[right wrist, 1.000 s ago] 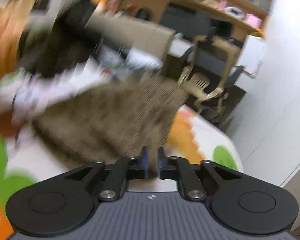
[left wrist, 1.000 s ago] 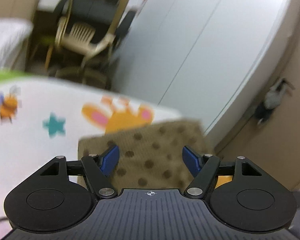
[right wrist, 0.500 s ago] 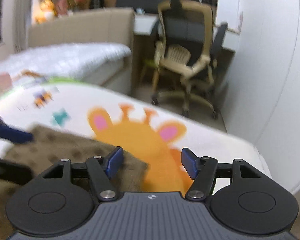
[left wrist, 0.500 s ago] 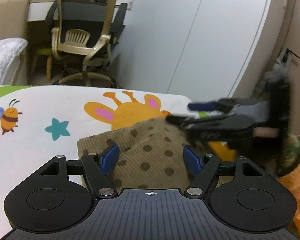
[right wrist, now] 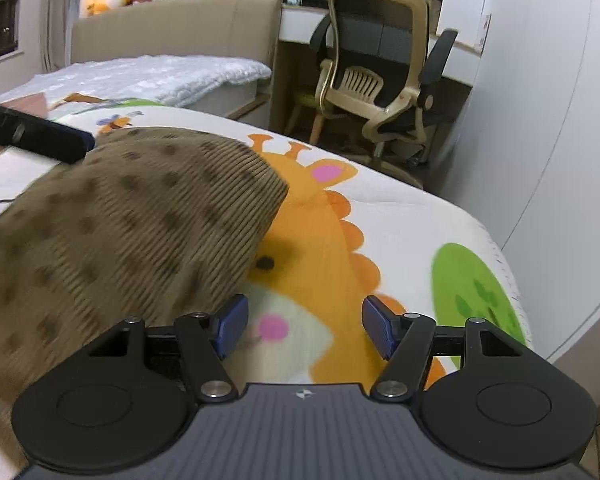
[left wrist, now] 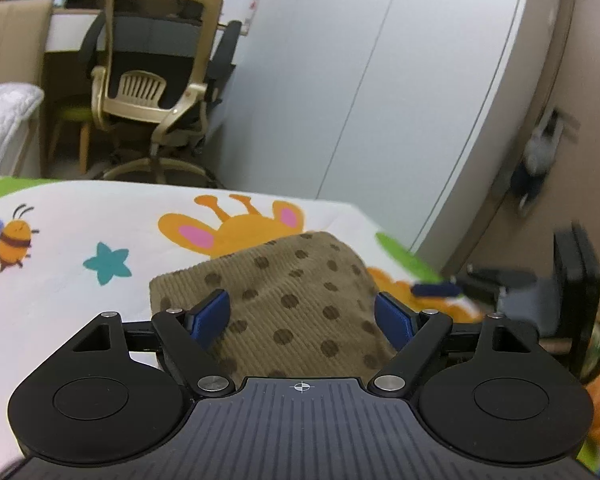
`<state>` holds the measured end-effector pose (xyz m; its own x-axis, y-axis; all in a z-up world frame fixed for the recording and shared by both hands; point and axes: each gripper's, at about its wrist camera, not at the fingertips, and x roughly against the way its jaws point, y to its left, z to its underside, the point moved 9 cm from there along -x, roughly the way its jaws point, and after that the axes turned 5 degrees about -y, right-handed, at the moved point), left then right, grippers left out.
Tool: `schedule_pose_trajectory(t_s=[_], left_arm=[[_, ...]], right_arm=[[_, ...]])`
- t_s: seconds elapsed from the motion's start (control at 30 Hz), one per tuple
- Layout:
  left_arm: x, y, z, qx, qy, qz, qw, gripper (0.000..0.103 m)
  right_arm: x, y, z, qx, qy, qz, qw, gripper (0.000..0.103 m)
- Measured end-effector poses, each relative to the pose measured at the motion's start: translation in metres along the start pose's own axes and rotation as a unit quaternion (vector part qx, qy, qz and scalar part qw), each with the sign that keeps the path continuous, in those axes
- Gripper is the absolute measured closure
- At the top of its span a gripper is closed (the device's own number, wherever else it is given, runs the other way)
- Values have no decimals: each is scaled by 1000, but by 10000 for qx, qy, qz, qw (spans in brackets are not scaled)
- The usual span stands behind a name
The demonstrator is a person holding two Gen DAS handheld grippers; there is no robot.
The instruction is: Fold clothes
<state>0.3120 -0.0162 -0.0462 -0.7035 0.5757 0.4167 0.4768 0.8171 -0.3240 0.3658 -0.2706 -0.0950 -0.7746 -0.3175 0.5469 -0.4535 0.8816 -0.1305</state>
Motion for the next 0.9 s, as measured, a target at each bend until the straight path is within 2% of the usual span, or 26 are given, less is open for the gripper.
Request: schedule_pose_trajectory(t_s=[0.07, 0.13, 0.23, 0.37, 0.4, 0.47, 0.53, 0.6, 0.7, 0.77, 0.83, 0.9], left_arm=[[18, -7, 7, -139, -27, -21, 9999, 18], [36, -19, 21, -507, 12, -116, 9986, 18], [61, -39, 46, -1127, 94, -320, 9931, 18], [78, -55, 76, -2019, 99, -817, 9759, 21], [78, -54, 81, -2184, 113, -989, 9708, 24], [75, -50, 87, -2308, 167, -1194, 9655, 27], [72, -44, 91, -2265, 223, -1264, 9655, 29], [74, -40, 93, -2210, 231, -1280, 9666, 30], [82, -39, 98, -2267, 183, -1344, 9645, 30], [82, -38, 100, -2399, 133, -1429, 9601, 32], [79, -38, 100, -2452, 70, -1471, 9582, 40], [75, -40, 99, -2452, 55, -1371, 9597, 67]], right_arm=[[23, 2, 3, 120, -190, 39, 9997, 39], [44, 4, 3, 279, -388, 143, 9988, 39], [77, 25, 5, 869, -774, 136, 9931, 39], [99, 68, 20, 1907, -996, 109, 9765, 39], [99, 69, 18, 1921, -1044, 171, 9757, 39], [98, 72, 14, 1950, -1140, 297, 9737, 41], [97, 74, 9, 1977, -1235, 422, 9715, 62], [97, 77, 5, 2004, -1330, 547, 9691, 74], [96, 82, -1, 2044, -1472, 734, 9650, 76], [95, 84, -5, 2075, -1557, 851, 9620, 76], [86, 90, 3, 2208, -1447, 816, 9611, 76], [76, 93, 11, 2206, -1322, 745, 9635, 78]])
